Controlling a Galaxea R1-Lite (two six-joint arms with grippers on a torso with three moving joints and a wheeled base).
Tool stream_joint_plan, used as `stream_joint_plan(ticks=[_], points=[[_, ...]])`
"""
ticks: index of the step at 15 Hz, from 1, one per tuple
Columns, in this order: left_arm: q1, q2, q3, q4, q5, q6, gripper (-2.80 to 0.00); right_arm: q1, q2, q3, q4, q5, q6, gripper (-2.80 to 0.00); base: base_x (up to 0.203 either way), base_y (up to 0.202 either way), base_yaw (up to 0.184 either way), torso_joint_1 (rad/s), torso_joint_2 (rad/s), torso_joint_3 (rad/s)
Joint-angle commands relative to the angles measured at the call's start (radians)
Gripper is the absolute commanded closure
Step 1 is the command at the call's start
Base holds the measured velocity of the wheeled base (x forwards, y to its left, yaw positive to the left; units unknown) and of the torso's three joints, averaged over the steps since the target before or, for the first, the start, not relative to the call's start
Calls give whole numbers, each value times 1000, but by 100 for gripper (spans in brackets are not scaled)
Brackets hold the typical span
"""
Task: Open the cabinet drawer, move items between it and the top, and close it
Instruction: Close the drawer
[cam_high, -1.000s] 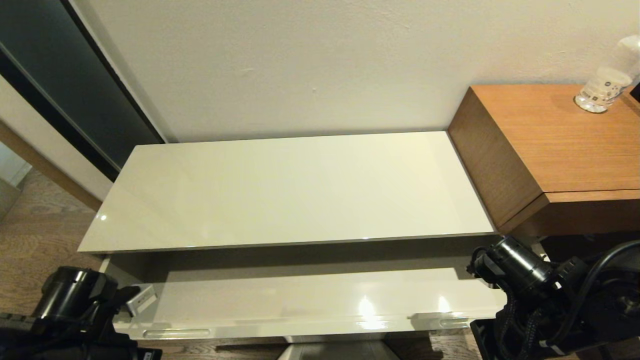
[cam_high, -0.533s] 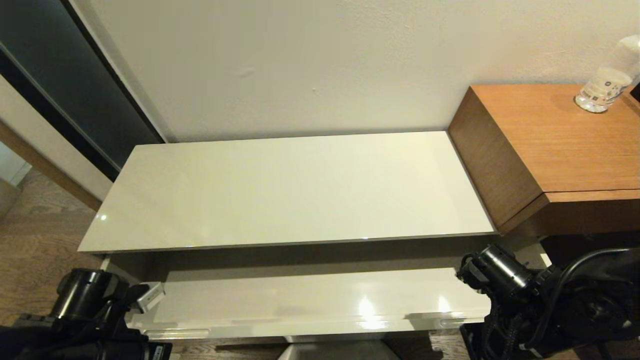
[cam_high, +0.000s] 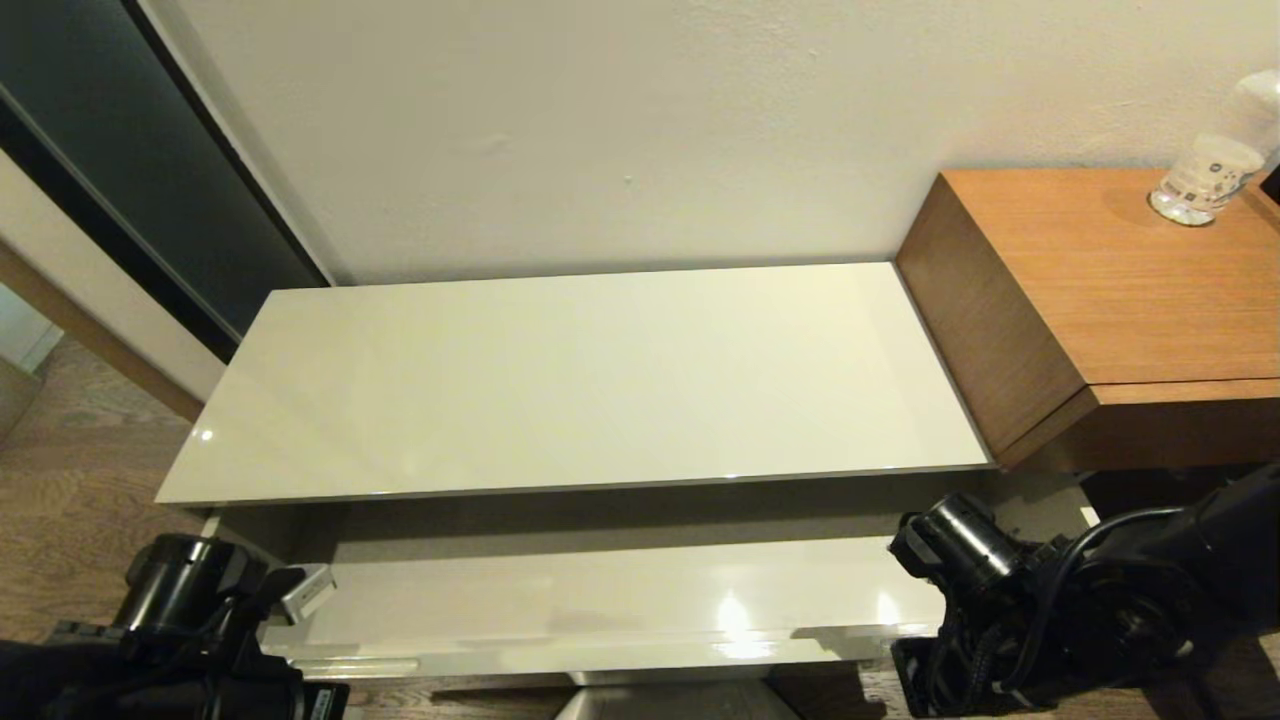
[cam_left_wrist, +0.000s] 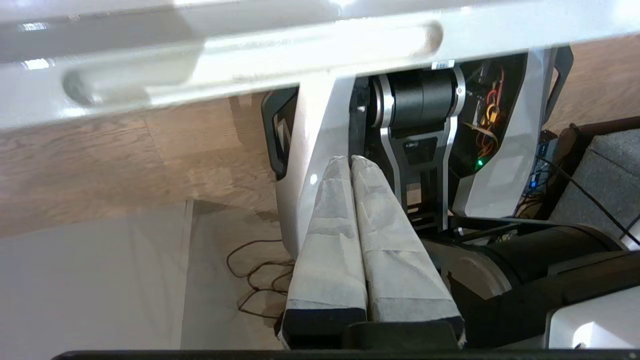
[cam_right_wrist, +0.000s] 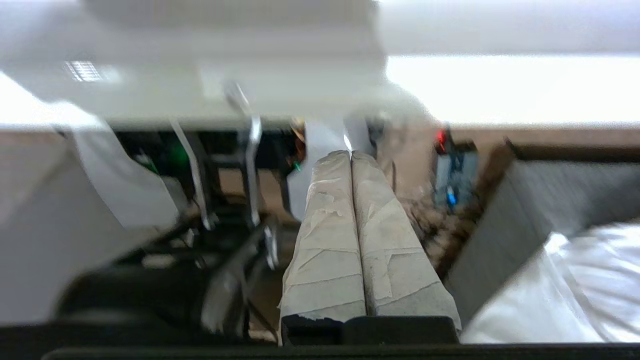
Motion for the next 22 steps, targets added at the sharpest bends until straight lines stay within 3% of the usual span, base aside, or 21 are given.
stream_joint_plan(ticks=[1, 14, 18, 22], points=[[0, 9, -6, -1, -1, 0, 0, 0, 41, -2, -31, -3, 4, 0, 0, 0, 0, 0, 0, 0], [-2, 146, -45, -11, 34, 13, 0, 0, 60, -43, -62, -5, 4, 0, 0, 0, 0, 0, 0, 0], [-14, 254, -12, -194, 102, 13, 0, 0, 66, -64, -61, -9, 9, 0, 0, 0, 0, 0, 0, 0], [-28, 308, -3, -295, 109, 6, 0, 0, 71, -77, -62, -9, 9, 0, 0, 0, 0, 0, 0, 0]])
